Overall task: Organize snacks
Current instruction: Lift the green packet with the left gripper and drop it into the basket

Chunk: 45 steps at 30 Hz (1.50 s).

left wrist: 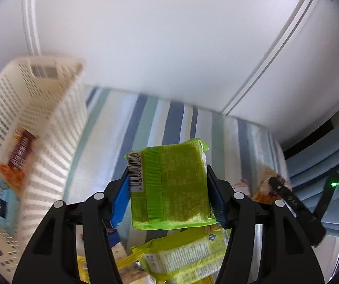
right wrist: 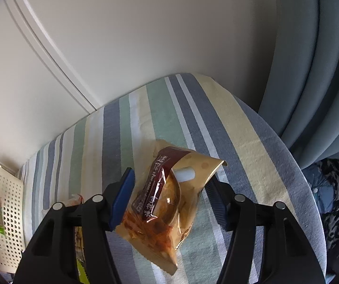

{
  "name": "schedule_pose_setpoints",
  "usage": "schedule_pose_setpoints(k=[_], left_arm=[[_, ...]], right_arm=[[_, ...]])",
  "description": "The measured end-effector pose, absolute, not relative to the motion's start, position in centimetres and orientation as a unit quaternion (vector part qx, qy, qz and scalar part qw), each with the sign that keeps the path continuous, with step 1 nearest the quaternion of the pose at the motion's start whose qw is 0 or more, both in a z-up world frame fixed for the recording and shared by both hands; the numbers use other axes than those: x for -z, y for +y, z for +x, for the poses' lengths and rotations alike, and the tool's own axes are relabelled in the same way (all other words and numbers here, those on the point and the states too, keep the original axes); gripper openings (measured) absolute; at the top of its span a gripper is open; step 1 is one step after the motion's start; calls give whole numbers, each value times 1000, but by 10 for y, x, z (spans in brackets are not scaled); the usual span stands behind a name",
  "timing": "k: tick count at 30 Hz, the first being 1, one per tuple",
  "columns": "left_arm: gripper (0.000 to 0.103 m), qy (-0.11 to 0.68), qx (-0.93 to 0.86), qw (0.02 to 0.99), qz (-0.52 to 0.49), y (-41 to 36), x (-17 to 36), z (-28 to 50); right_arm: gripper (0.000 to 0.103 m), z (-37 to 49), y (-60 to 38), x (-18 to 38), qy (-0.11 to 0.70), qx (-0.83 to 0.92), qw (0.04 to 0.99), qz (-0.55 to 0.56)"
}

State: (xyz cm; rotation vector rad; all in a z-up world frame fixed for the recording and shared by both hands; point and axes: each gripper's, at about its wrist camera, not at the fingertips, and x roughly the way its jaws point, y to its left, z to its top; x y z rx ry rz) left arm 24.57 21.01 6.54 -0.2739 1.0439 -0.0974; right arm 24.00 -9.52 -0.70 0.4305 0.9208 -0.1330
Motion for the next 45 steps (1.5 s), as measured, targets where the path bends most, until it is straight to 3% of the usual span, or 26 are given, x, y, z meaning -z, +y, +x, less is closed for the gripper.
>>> schedule_pose_setpoints(k=[3,13,27,30,32,36,45], left_arm=[[60,472,38,870,-135,224,-84,238],[60,407,-30,902,-137,295,-124,207],[60,406,-124,896,-134,372,-115,192],[67,410,-130,893,-134,378,-109,192],[96,410,-139,892,-129,380,-109,189],[97,394,-153,899,-118,380,-113,180],[97,366,-158,908,-127,372,-118,156]], right_arm=[[76,242,-93,9,445,68,870,201],[78,252,-76,17,467,67,869,152],[80,257,-64,21,478,75,871,85],[77,256,-64,21,478,79,871,78],[73,254,-64,20,476,83,872,79],[62,252,-73,18,470,90,874,91],[60,246,-100,14,456,92,872,156]])
